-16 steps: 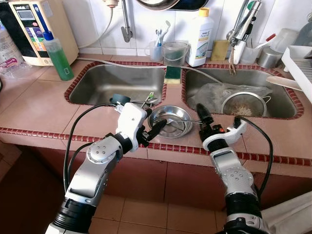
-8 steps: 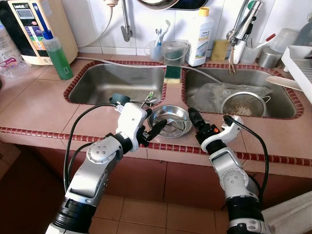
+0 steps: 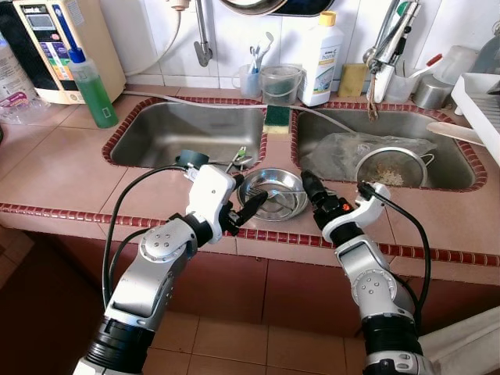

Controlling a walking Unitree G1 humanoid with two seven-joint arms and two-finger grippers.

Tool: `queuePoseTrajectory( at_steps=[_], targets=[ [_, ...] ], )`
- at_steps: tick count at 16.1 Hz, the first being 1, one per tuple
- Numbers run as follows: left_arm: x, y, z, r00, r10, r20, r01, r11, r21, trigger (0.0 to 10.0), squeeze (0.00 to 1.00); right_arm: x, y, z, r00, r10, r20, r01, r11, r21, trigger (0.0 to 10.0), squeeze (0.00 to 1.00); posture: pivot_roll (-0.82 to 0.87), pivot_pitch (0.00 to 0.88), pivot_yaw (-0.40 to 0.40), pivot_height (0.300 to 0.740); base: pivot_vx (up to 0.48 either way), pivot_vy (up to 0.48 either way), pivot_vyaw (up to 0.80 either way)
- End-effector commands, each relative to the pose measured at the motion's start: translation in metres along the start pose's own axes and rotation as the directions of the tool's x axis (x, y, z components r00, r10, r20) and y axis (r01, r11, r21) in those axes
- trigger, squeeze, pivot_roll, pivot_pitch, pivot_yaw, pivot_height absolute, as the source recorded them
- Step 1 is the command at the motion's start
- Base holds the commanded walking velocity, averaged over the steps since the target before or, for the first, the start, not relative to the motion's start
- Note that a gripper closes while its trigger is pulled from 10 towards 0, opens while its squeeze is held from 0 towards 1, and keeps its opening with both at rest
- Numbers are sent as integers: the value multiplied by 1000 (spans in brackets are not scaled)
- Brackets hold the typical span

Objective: Kitchen organization

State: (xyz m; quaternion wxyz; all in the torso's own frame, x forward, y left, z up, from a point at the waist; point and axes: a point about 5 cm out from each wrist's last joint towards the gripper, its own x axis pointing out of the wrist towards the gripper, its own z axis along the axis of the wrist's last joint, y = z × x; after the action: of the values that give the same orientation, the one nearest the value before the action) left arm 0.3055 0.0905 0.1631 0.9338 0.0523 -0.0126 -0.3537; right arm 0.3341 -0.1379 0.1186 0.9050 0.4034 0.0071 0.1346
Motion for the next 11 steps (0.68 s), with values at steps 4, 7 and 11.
queuePoseTrajectory(
  at_steps=[4,7,11],
  targets=[
    [-1,0,3,1000,2,8,-2,1000,10,10000,0,2,6,0,1000,21,2,-21,999,-35,0,0,-166,47,47,736,0,0,0],
    [-1,0,4,1000,1,9,-1,1000,10,10000,0,2,3,-1,1000,-1,-7,1,1000,-28,10000,1000,-168,46,47,736,0,0,0],
    [-1,0,4,1000,1,9,-1,1000,9,10000,0,2,1,-1,1000,-20,-15,20,999,-42,10000,1000,-166,46,46,736,0,0,0]
  ],
)
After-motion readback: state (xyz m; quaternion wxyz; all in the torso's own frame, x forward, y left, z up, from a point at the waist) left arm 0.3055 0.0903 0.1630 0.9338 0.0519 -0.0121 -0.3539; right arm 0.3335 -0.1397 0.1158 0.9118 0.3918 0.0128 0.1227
